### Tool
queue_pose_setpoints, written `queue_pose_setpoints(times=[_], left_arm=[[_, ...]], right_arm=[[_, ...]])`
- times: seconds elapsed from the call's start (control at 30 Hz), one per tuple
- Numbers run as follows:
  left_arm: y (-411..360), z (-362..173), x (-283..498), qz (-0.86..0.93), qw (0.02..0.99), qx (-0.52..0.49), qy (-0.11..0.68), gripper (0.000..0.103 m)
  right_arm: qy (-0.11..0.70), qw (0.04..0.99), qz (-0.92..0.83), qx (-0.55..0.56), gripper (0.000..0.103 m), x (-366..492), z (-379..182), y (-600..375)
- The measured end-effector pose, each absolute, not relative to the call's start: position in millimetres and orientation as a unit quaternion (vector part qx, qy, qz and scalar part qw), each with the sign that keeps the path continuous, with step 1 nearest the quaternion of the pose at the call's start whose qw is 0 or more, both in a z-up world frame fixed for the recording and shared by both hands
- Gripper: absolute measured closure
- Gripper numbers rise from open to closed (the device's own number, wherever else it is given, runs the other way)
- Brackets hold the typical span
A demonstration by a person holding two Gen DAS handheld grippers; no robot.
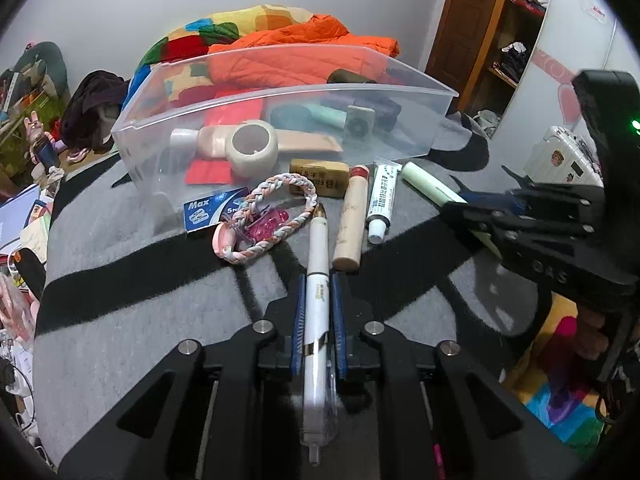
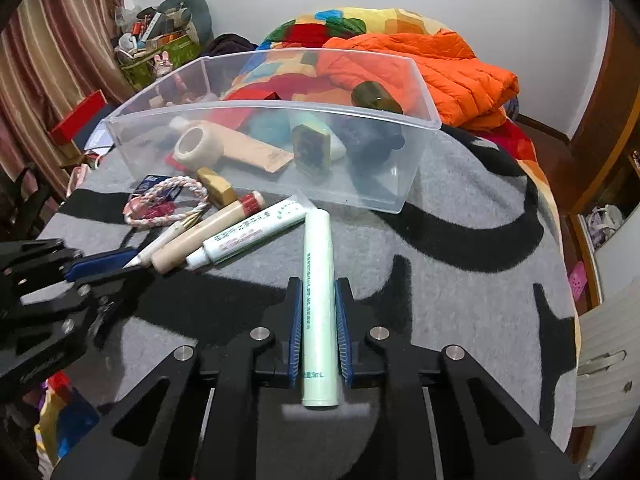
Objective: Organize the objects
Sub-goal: 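Grasp the white pen with the left gripper while the right grasps the white-green tube, then carry the pen and tube into the clear box and open both grippers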
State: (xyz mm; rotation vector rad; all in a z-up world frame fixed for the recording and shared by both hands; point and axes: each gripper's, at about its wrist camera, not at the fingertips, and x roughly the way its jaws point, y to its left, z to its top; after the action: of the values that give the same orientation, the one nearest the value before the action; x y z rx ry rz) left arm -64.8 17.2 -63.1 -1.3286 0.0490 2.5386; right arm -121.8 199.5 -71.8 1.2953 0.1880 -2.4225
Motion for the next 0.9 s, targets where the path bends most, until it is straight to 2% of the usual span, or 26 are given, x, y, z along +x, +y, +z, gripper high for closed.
queue_pose_setpoints(times=[0.37, 0.9], left_arm=[[8, -48, -35, 0.889, 0.114, -0.443, -0.004, 0.093], [0, 12, -53, 0.922, 0.095, -0.373, -0.042, 0.093]], right_arm=[[0.052, 0.208, -0.868, 0.449, 0.089, -102, -60, 208], [0.025, 0.210, -0.906, 0.366, 0.089, -117, 10, 221]])
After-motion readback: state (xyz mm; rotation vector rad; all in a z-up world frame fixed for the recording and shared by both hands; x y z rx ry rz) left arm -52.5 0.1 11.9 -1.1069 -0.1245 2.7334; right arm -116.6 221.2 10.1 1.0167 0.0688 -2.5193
